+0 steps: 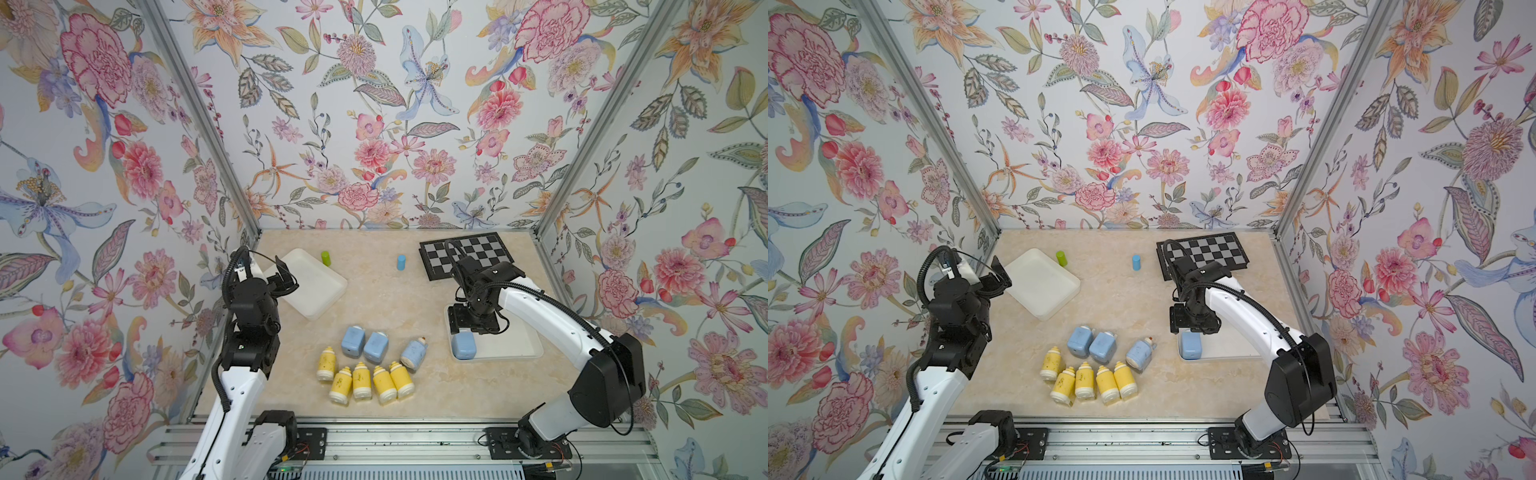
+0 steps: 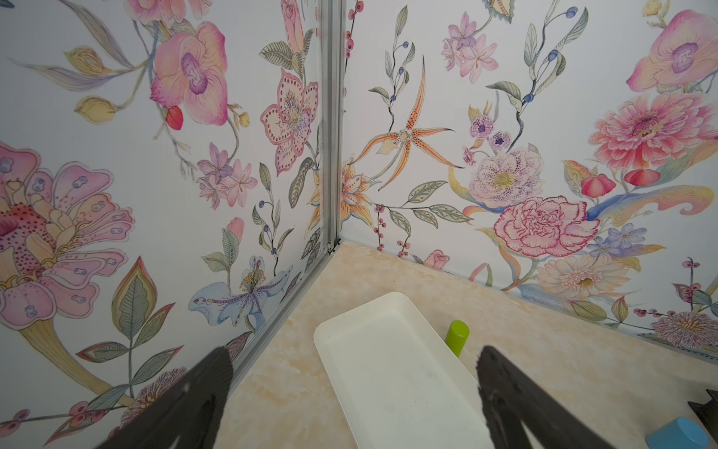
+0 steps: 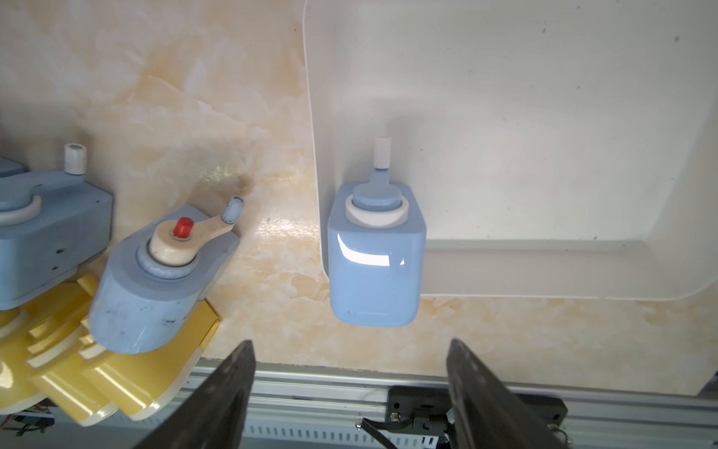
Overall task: Place the pencil sharpeners by color into the storage box
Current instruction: Place the pencil sharpener in the storage box, then pick up the pencil sharpener from the center of the board.
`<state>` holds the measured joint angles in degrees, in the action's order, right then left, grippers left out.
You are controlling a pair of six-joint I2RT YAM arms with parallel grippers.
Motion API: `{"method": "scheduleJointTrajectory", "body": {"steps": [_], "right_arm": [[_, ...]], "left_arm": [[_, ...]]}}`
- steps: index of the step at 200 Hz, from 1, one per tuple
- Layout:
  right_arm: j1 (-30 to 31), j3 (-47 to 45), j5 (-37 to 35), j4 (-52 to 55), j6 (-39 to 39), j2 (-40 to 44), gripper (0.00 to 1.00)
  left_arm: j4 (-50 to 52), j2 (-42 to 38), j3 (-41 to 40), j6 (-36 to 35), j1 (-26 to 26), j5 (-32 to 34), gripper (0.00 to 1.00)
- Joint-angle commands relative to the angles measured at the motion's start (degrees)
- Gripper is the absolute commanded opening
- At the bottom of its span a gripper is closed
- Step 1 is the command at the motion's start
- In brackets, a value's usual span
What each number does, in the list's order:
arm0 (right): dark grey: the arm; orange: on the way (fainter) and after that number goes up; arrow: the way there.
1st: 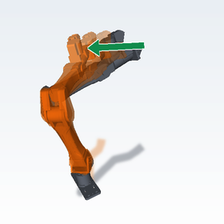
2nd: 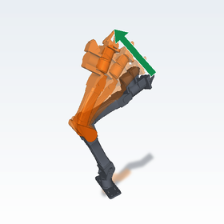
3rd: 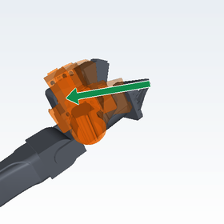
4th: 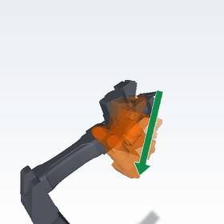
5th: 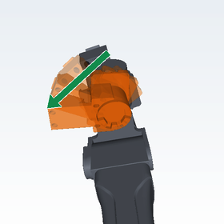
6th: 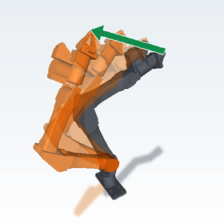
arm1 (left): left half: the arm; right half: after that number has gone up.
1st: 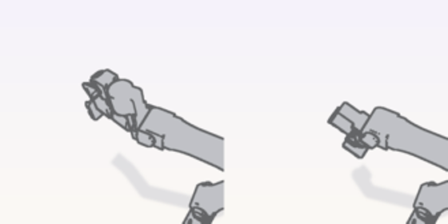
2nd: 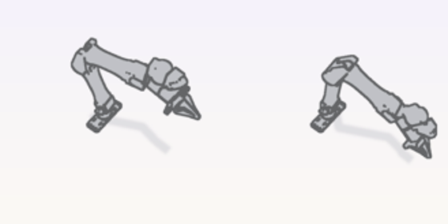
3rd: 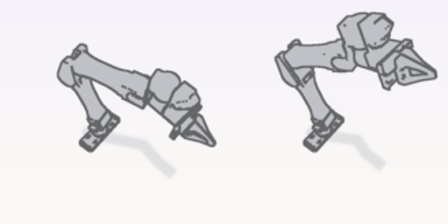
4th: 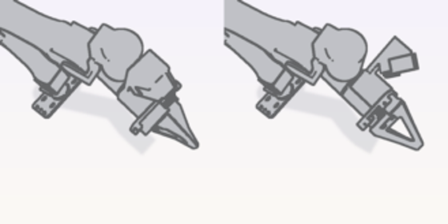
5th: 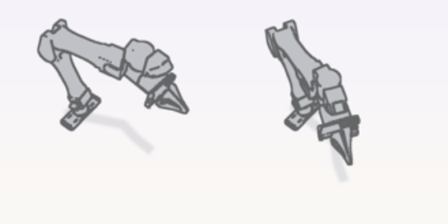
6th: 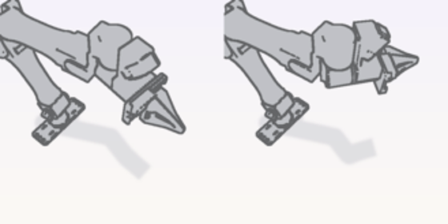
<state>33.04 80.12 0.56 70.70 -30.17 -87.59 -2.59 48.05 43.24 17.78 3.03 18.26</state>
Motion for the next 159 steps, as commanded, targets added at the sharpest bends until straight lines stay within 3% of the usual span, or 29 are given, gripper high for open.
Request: {"method": "scheduleJointTrajectory", "body": {"steps": [1, 40, 67, 159], "right_arm": [[3.4, 3.6, -1.6, 7.2, -7.1, 2.5, 0.8], [15.4, 4.1, -0.9, 4.9, -20.6, -0.3, 0.81], [19.2, 1.9, 0.1, 0.9, -26.2, -2.1, 0.83], [20.9, 0.1, 6.7, -9.2, -25.7, -10.2, 0.86]], "left_arm": [[-0.3, 0.3, -0.9, -0.6, 0.6, 0.3, 0.99], [-0.6, 0.1, -1.0, -0.4, 0.6, -0.3, 0.99], [-0.6, 0.0, -1.1, -0.4, 0.6, -0.5, 0.99], [-0.7, 0.5, -1.2, -0.2, 0.6, -0.8, 0.99]]}}
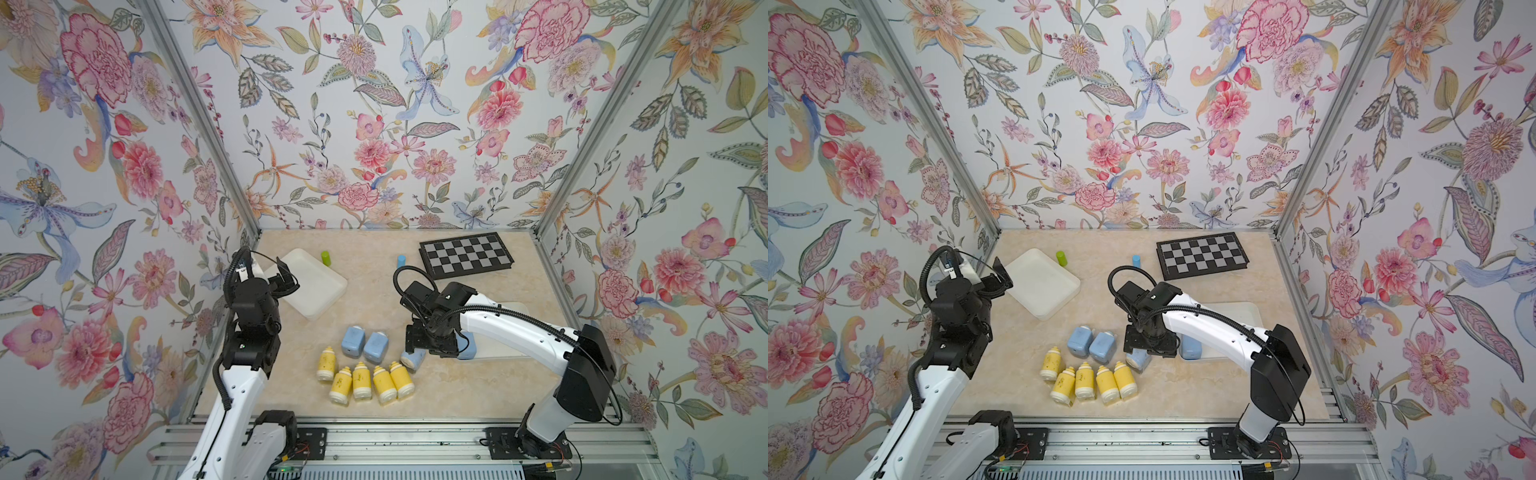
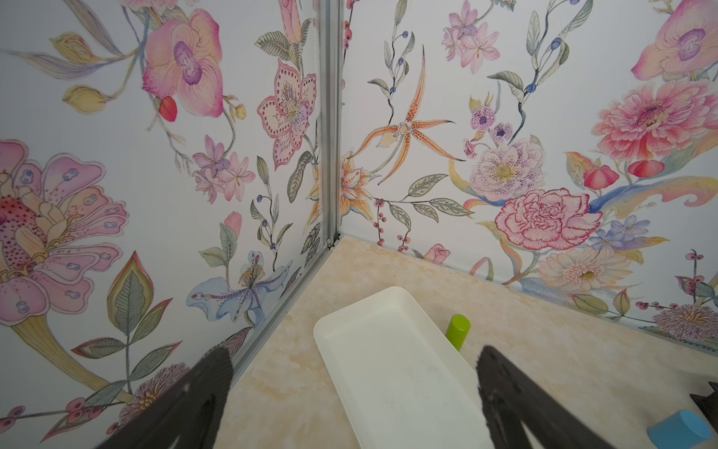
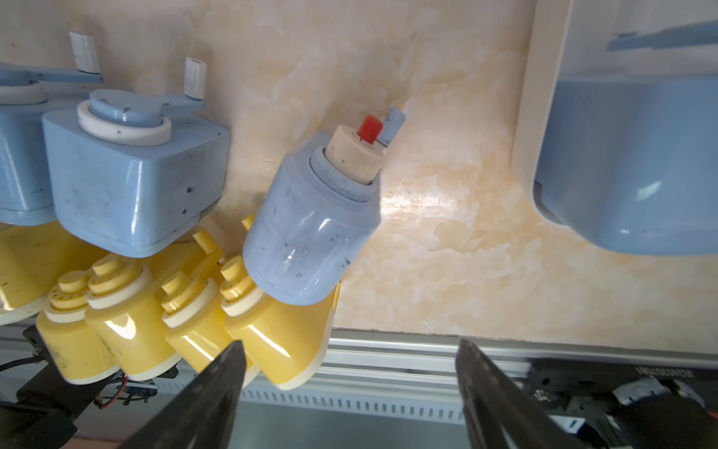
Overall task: Place the pencil sharpeners by color into the storage box
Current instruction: Pick up the pencil sharpener from the center of the board.
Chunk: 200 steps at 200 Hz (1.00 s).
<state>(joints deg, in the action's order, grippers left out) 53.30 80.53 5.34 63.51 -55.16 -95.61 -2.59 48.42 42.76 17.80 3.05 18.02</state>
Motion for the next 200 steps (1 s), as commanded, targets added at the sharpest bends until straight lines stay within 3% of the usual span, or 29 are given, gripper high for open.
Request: {"method": "scheduleJointTrajectory", "body": {"steps": [1, 200], "right_arm": [[0.6, -0.3, 2.0, -2.0, -0.7, -2.3, 0.86], [-1.7, 4.8, 5.3, -3.3, 6.1, -12.7, 0.81]], "left_arm": [[-0.7, 0.1, -0.7, -0.2, 0.6, -0.5, 0.99], [-0.6, 0.5, -0.7, -0.7, 1.0, -0.6, 0.99]]}}
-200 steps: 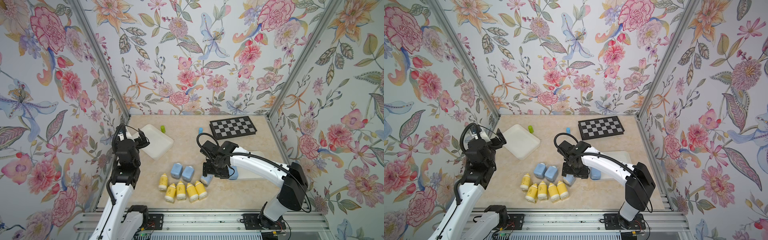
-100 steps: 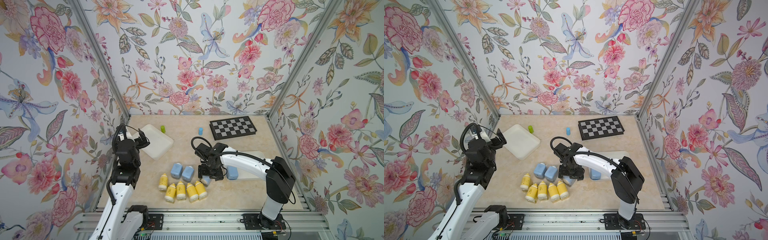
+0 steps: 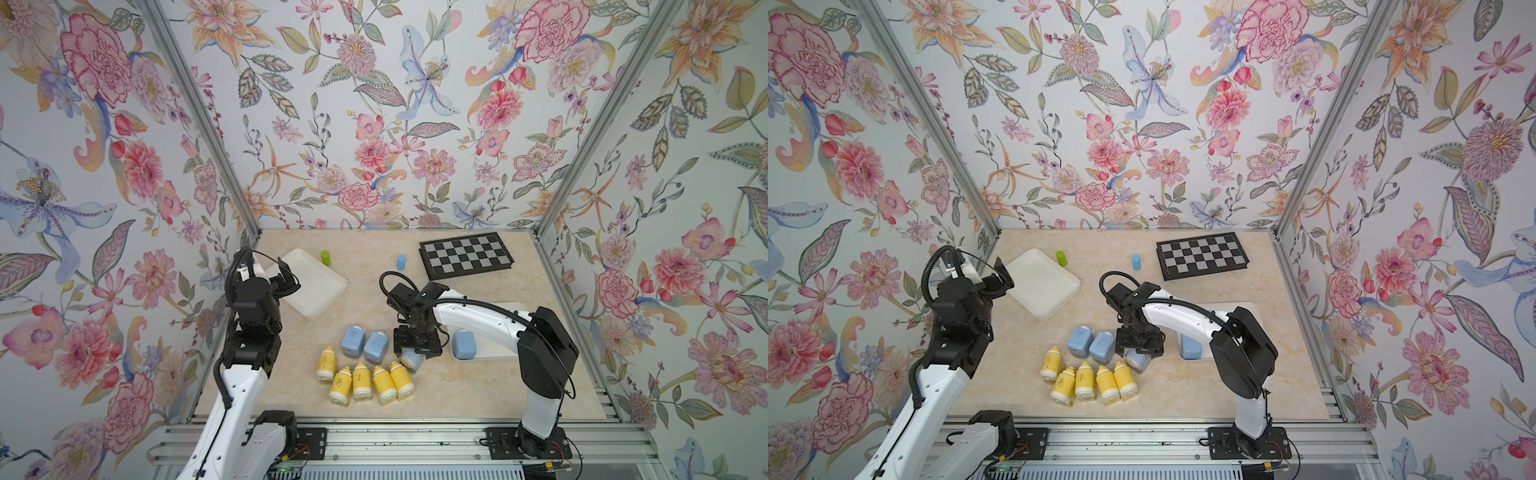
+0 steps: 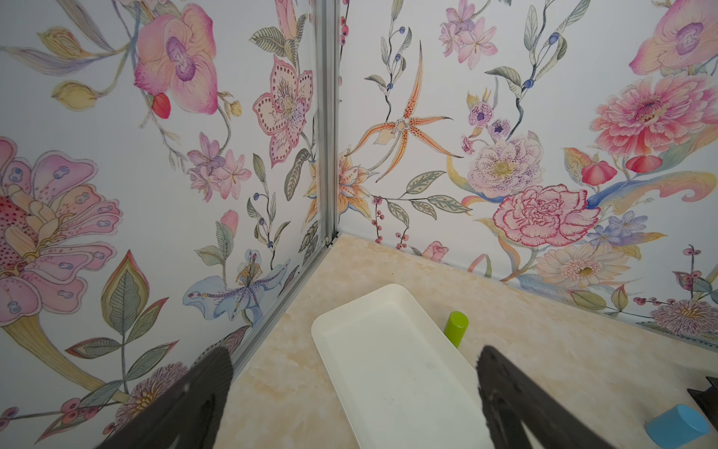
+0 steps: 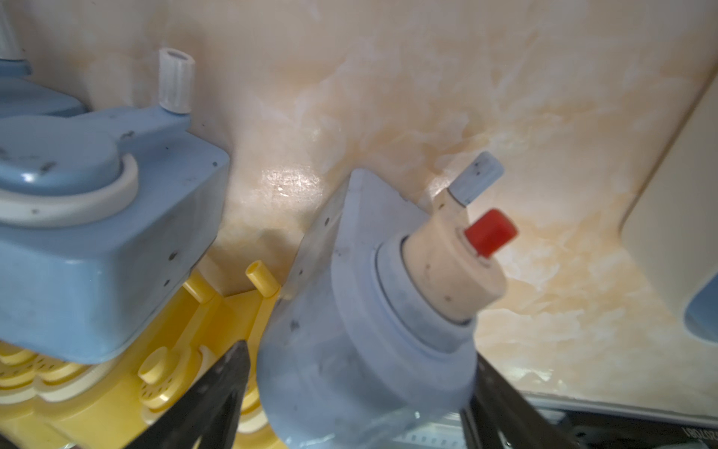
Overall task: Place the pencil sharpeners by color into the storage box
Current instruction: Pick up the pencil sharpener from the center of the board.
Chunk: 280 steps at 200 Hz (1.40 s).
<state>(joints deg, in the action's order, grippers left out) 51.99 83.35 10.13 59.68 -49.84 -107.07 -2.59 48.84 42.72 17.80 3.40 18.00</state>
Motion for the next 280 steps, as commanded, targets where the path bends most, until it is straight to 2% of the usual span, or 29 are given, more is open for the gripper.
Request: {"method": "scheduleJointTrajectory", "body": {"steps": [1, 69, 164, 246, 280], "right_arm": [[-0.3, 2.0, 0.5, 0.6, 0.7, -1.2, 0.81], [-0.8, 2.3, 0.3, 0.6, 2.5, -2.5, 0.74], [-2.3, 1.7, -0.5, 1.3, 7.0, -3.9, 0.56], [-2.4, 4.4, -3.7, 3.9, 10.8, -7.2, 0.62], [-2.4, 5.6, -4.2, 4.7, 12.4, -8.3, 0.56]], "left_arm": [[-0.6, 0.1, -0.6, -0.7, 0.6, -0.5, 0.99], [-0.7, 0.4, -0.6, -0.8, 0.8, -0.7, 0.99], [-0.6, 0.7, -0.7, -1.0, 1.1, -0.4, 1.0], [-0.6, 0.9, -0.7, -1.3, 1.2, 0.0, 1.0], [-0.6, 1.0, -0.6, -1.5, 1.3, 0.0, 0.99]]}}
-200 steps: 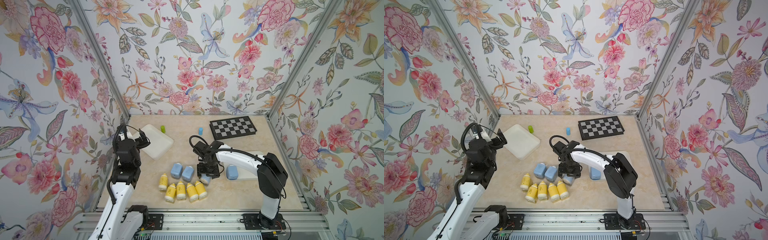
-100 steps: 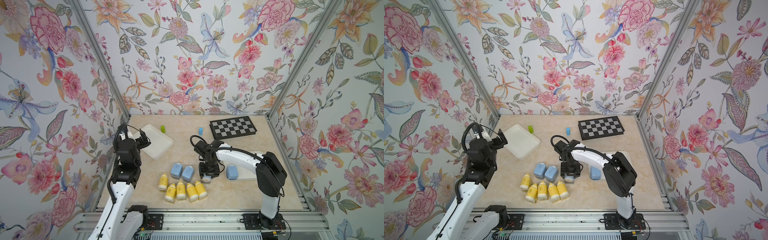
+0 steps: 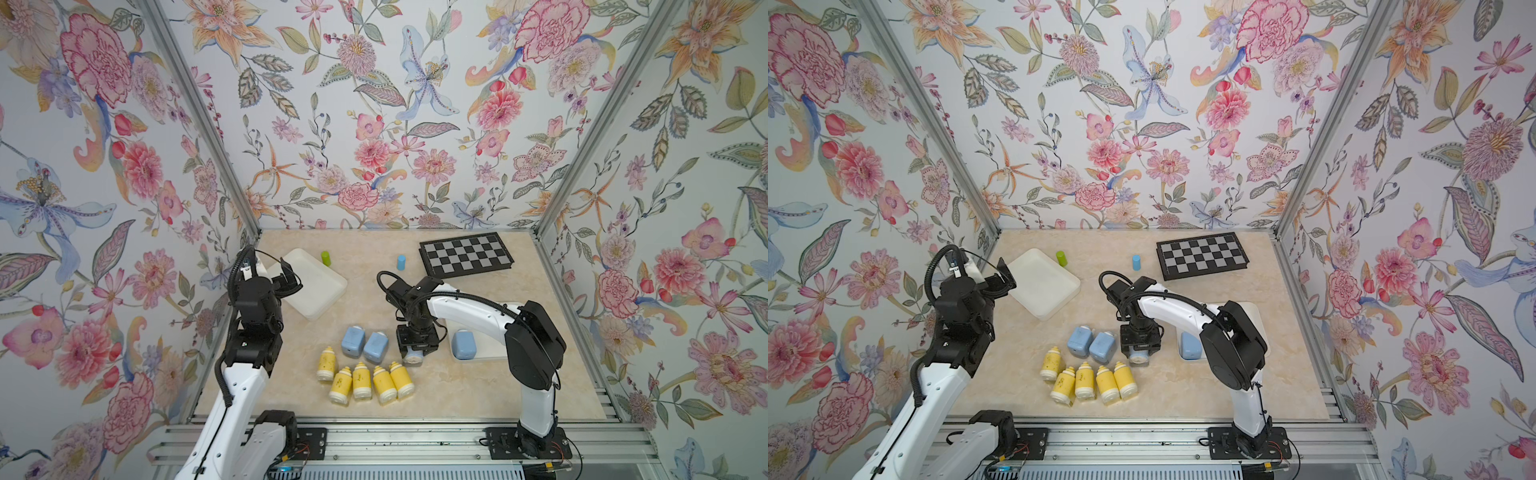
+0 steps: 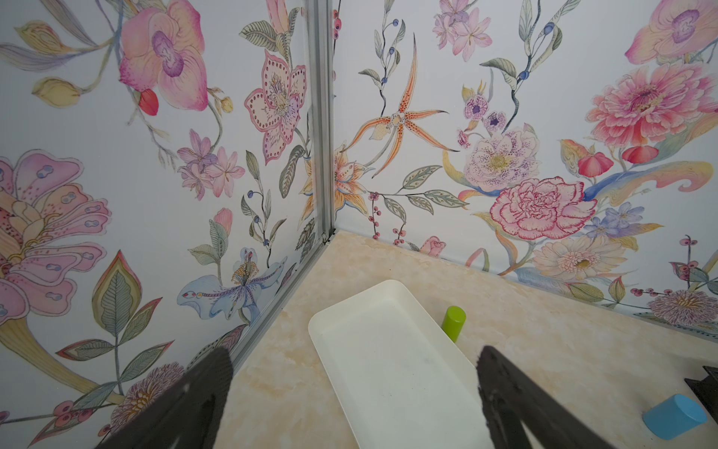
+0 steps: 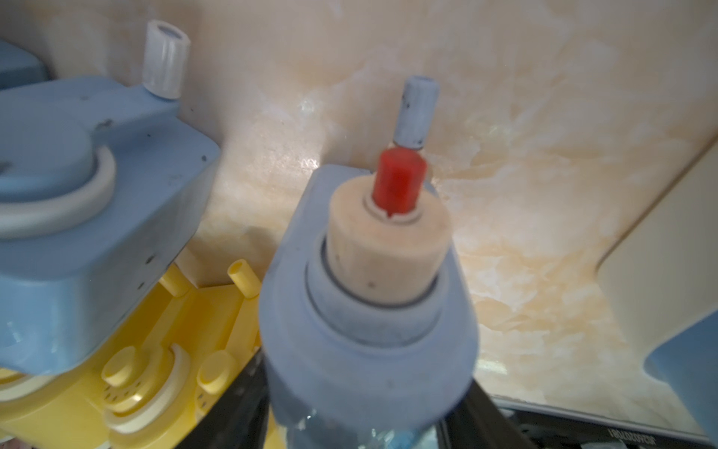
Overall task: Place the pencil sharpeners by color into the storage box
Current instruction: Pick up the pencil sharpener from the center of the board.
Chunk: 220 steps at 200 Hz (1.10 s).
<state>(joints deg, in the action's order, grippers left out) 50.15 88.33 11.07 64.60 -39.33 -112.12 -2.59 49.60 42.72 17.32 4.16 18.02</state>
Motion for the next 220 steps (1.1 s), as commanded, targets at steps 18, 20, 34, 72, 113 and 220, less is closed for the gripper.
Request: {"method": "scheduleJointTrajectory", "body": {"steps": [18, 20, 34, 72, 113, 220], "right_arm": [[-0.6, 0.9, -5.8, 0.1, 2.6, -3.5, 0.52], [-0.6, 1.0, -5.8, 0.2, 2.7, -3.5, 0.52], [-0.6, 1.1, -6.3, 0.3, 3.3, -3.4, 0.49], [-0.6, 2.7, -7.8, 1.9, 5.7, -2.6, 0.47], [-1.3, 4.2, -8.3, 3.7, 8.1, -1.9, 0.46], [-3.6, 6.7, -7.6, 5.9, 12.4, 0.5, 0.44]], "left_arm": [[-0.6, 0.1, -0.7, -1.0, 0.5, 0.0, 0.99], [-0.6, 0.1, -0.7, -1.0, 0.5, 0.0, 1.0], [-0.6, 0.2, -0.7, -1.0, 0.5, 0.1, 0.99], [-0.6, 0.3, -0.6, -1.1, 0.6, 0.0, 0.99], [-0.5, 0.3, -0.6, -1.1, 0.8, 0.2, 0.99], [-0.4, 0.6, -0.6, -1.4, 1.5, 0.4, 0.99]]}}
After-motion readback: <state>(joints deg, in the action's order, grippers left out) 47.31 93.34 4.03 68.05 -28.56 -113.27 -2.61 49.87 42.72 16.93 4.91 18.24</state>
